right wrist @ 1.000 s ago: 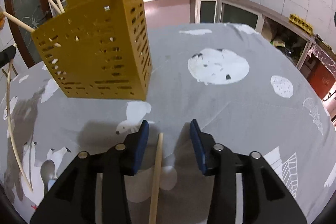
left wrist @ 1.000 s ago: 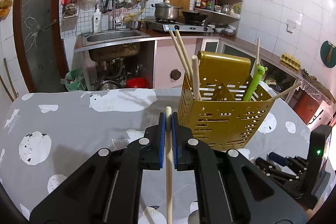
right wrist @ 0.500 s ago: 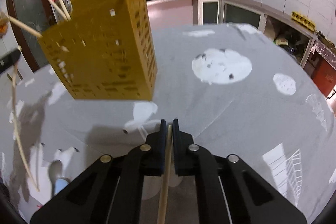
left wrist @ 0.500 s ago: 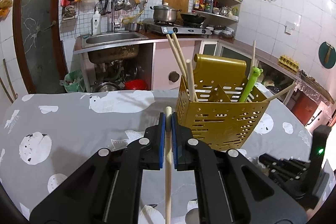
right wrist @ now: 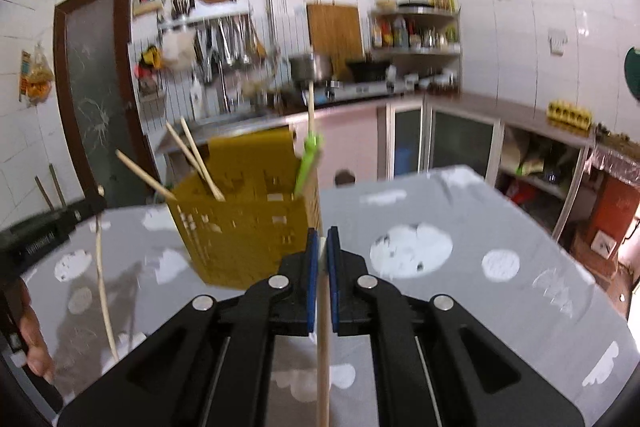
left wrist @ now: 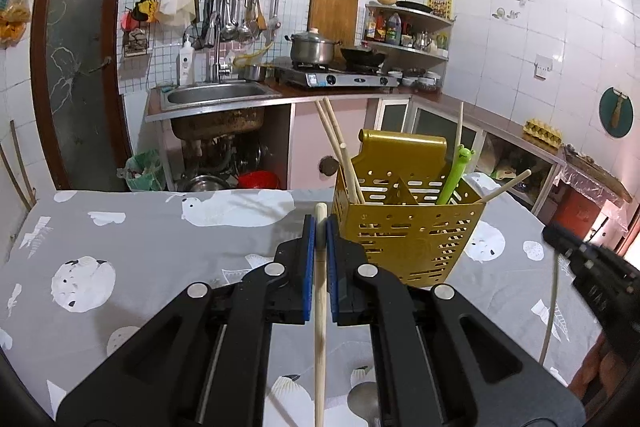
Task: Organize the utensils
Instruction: 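Carry both held chopsticks up over the yellow holder with both tools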
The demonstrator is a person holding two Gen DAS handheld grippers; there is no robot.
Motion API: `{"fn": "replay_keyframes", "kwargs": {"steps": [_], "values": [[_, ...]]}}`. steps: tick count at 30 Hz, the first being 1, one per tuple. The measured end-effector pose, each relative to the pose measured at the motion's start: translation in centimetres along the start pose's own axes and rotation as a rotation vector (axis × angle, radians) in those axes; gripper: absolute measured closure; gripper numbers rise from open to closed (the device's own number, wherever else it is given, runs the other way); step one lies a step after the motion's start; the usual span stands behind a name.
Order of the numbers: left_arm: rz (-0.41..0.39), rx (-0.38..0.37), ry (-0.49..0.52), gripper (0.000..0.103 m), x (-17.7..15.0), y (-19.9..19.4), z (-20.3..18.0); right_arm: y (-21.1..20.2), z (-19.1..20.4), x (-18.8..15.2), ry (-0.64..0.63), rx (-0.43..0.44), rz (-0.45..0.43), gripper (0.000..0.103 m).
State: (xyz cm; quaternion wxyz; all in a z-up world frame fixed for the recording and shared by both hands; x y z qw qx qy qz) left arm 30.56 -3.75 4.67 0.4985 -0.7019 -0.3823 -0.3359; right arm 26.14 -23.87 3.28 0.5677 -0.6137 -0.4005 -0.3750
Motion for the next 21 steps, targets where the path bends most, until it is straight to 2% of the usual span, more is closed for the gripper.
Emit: {"fn": "replay_keyframes", "kwargs": {"steps": [4, 13, 21], "values": [[-0.029, 0.006, 0.01, 0.098, -0.2, -1.2, 0.1, -2.1, -0.5, 0.9, 0.017, -0.023, -0.088, 0.098], [-0.071, 0.021, 0.028, 0.098, -0.9, -3.1, 0.2, -3.7, -0.4, 0.0, 0.011, -0.041, -0.12, 0.098], [-0.079, -0.008, 0.019, 0.098, -0.8, -4.4, 0.1, -4.9, -0.2, 1.0, 0.006, -0.027, -0.158, 0.098]]}}
Point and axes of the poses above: each gripper's, at about its wrist camera, not at the fingertips, and y roughly the way its jaws point, z to its left, x to its top, the point moved 6 cm from there along y, roughly the way its jaws point, and after that the axes turned 12 degrees about -y, right-handed, at the moved point
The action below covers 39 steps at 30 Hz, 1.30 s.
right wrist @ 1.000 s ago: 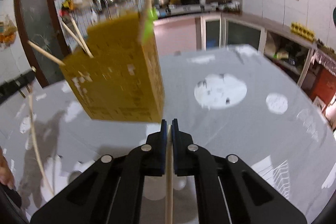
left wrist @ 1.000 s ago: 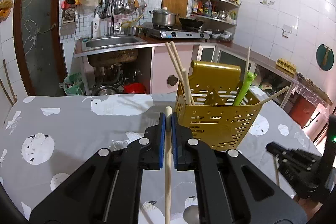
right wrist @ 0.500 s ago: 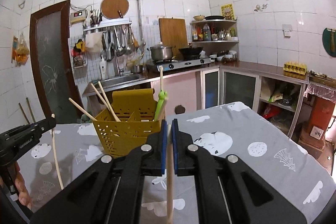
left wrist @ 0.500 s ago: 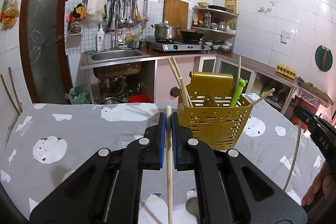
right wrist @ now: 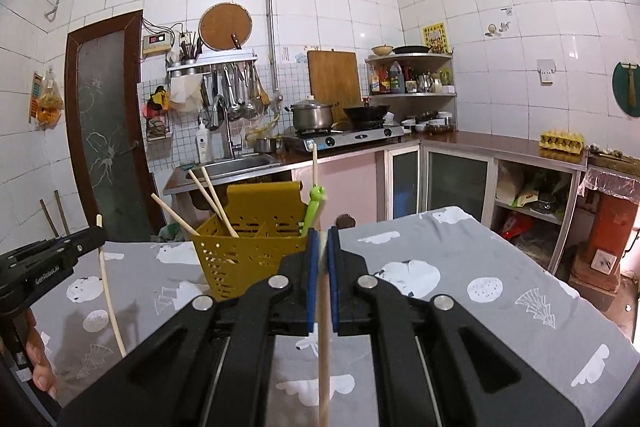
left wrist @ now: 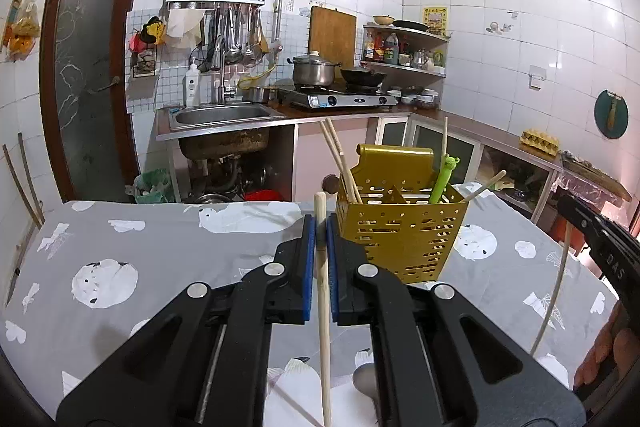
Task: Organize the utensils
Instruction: 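Carry both held chopsticks up over the yellow holder with both tools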
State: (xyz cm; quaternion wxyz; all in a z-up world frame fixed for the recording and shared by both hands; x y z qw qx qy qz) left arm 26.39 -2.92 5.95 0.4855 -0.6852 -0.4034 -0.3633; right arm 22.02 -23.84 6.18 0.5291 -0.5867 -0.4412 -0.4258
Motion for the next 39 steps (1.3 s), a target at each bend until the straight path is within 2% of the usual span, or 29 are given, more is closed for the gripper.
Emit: {"fn": "replay_keyframes", "kwargs": {"steps": [14, 39], "values": [[-0.015, -0.012, -0.023, 0.098, 1.1, 0.0, 0.1, 1.0, -0.6, 1.8, 0.013, -0.01, -0.034, 0.098], [-0.082, 0.007, 0.037, 0.098, 4.6, 0.7, -2.4, 2.9, -0.4, 4.6, -0.033, -0.004, -0.05, 0.098]]}}
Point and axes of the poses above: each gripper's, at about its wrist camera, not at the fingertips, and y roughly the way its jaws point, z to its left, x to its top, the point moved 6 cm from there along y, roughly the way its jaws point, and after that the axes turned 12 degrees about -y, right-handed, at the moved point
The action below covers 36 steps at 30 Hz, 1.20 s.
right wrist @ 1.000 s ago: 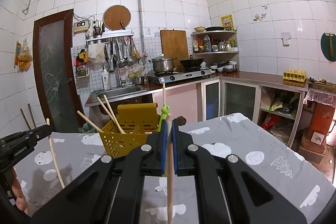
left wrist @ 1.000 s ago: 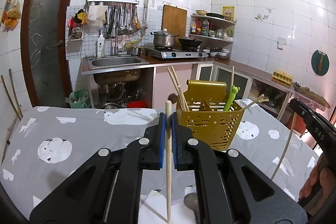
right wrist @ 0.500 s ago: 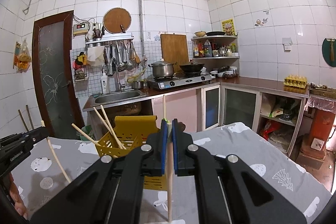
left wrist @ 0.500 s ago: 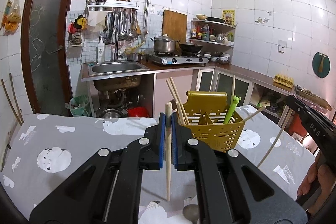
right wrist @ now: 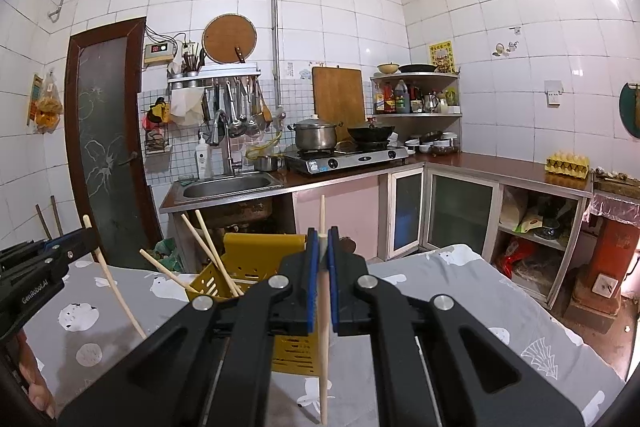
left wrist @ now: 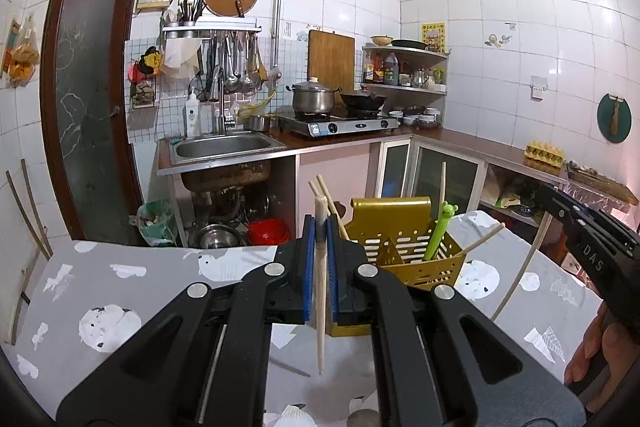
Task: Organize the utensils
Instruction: 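Carry both held chopsticks up over the yellow holder with both tools, then open both tools to drop the chopsticks into the yellow holder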
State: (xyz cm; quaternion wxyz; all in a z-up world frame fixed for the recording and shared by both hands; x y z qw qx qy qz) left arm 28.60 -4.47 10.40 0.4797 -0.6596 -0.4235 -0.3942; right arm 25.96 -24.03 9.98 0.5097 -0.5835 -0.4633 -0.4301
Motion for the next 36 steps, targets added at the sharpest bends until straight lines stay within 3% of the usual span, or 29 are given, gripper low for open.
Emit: {"fn": "replay_keyframes", "kwargs": {"steps": [7, 16, 23, 29, 36], "values": [[-0.045, -0.005, 0.035, 0.098, 2.6, -0.7, -1.6, -0.5, 0.1, 1.8, -0.016, 0.012, -0.027, 0.098], [-0.149, -0.036, 0.09, 0.098, 8.3, -1.5, -5.2, -0.7, 0.4, 7.4, 0.0, 0.06, -0.088, 0.098], [-0.196, -0.062, 0.051, 0.098, 11.8, 0.4, -6.7, 1.4, 0.2, 11.9, 0.0, 0.042, -0.128, 0.098], [-0.193, -0.04, 0.016, 0.098, 11.8, 5.4, -6.6, 5.1, -0.3, 12.7, 0.04, 0.037, -0.104, 0.098], [-0.146, -0.004, 0.014, 0.098, 8.1, 11.3, -6.2, 9.9, -0.3, 8.8, 0.048, 0.023, -0.033, 0.098]]}}
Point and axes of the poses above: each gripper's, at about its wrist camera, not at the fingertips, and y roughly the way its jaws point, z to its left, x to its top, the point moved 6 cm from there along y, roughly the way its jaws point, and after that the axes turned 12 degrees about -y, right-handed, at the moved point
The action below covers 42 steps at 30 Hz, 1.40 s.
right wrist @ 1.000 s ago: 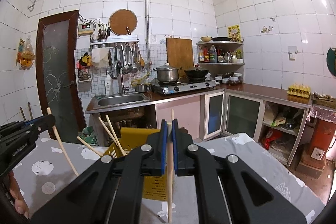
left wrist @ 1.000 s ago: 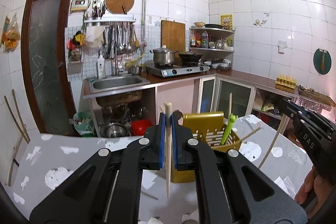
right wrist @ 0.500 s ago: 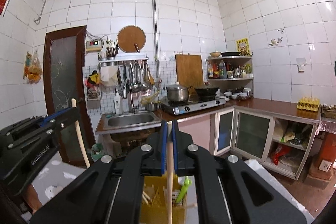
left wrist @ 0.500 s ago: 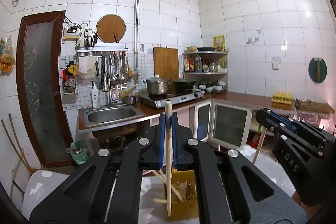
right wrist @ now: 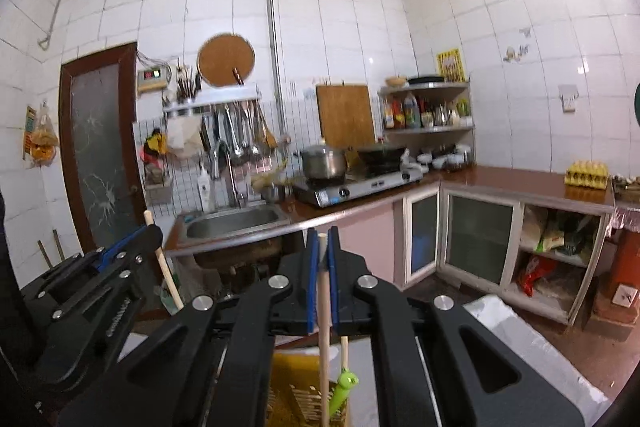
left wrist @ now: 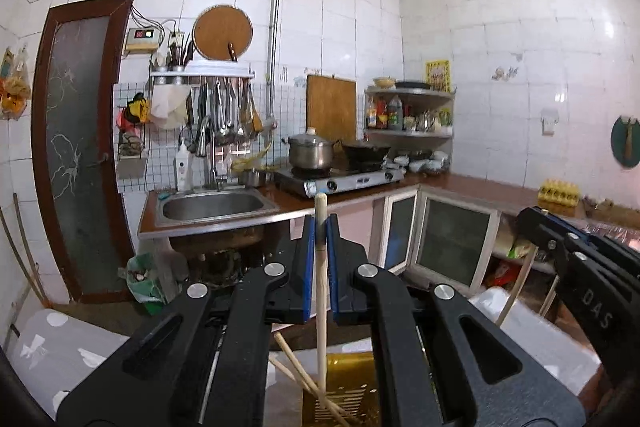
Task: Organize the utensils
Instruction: 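Open both tools to drop the chopsticks into the yellow holder, then move both open tools back down toward the table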
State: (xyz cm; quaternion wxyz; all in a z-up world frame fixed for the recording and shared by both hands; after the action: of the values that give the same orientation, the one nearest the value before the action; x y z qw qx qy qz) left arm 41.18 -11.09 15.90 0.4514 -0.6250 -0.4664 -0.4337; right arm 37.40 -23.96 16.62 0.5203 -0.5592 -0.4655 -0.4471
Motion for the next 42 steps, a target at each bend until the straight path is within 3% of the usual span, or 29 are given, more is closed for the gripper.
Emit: {"fn": "replay_keyframes", "kwargs": {"steps": [5, 11, 13, 14, 15, 16, 17, 21, 23, 27, 31, 42], "values": [[0.075, 0.032, 0.008, 0.098, -4.0, 2.2, 1.5, 1.5, -0.2, -3.4, -0.027, -0.003, 0.056, 0.098], [0.108, 0.05, -0.007, 0.094, -4.8, 2.2, 3.3, 1.9, -0.5, -5.3, -0.048, 0.01, 0.108, 0.097], [0.106, 0.053, -0.003, 0.072, -4.4, 1.7, 3.5, 1.9, -0.5, -5.4, -0.06, 0.013, 0.125, 0.096], [0.101, 0.051, -0.002, 0.057, -4.0, 1.1, 3.6, 1.7, -0.6, -5.4, -0.07, 0.009, 0.137, 0.088], [0.089, 0.049, -0.002, 0.05, -3.5, 0.5, 3.7, 1.6, -0.8, -5.3, -0.072, 0.007, 0.143, 0.077], [0.082, 0.049, 0.001, 0.046, -3.1, -0.3, 3.7, 1.5, -0.9, -5.3, -0.072, 0.005, 0.149, 0.049], [0.086, 0.051, 0.007, 0.036, -2.6, -1.2, 3.9, 1.3, -1.1, -5.1, -0.07, -0.004, 0.154, 0.042], [0.074, 0.047, 0.006, 0.013, -0.9, -4.5, 4.9, -0.6, -1.5, -4.9, -0.085, -0.019, 0.164, 0.042], [0.073, 0.056, 0.013, 0.005, -0.5, -6.2, 5.5, -2.0, -1.9, -5.1, -0.081, -0.031, 0.173, 0.035], [0.125, 0.076, 0.019, 0.005, -1.4, -8.6, 7.0, -4.8, -2.1, -6.0, -0.079, -0.059, 0.195, 0.026], [0.23, 0.087, -0.021, 0.005, -4.0, -9.7, 9.4, -7.3, -1.5, -8.1, -0.074, -0.066, 0.231, 0.022], [0.523, 0.173, -0.064, 0.005, -15.3, -10.7, 16.1, -10.5, 3.7, -19.5, -0.063, 0.022, 0.467, 0.022]]}}
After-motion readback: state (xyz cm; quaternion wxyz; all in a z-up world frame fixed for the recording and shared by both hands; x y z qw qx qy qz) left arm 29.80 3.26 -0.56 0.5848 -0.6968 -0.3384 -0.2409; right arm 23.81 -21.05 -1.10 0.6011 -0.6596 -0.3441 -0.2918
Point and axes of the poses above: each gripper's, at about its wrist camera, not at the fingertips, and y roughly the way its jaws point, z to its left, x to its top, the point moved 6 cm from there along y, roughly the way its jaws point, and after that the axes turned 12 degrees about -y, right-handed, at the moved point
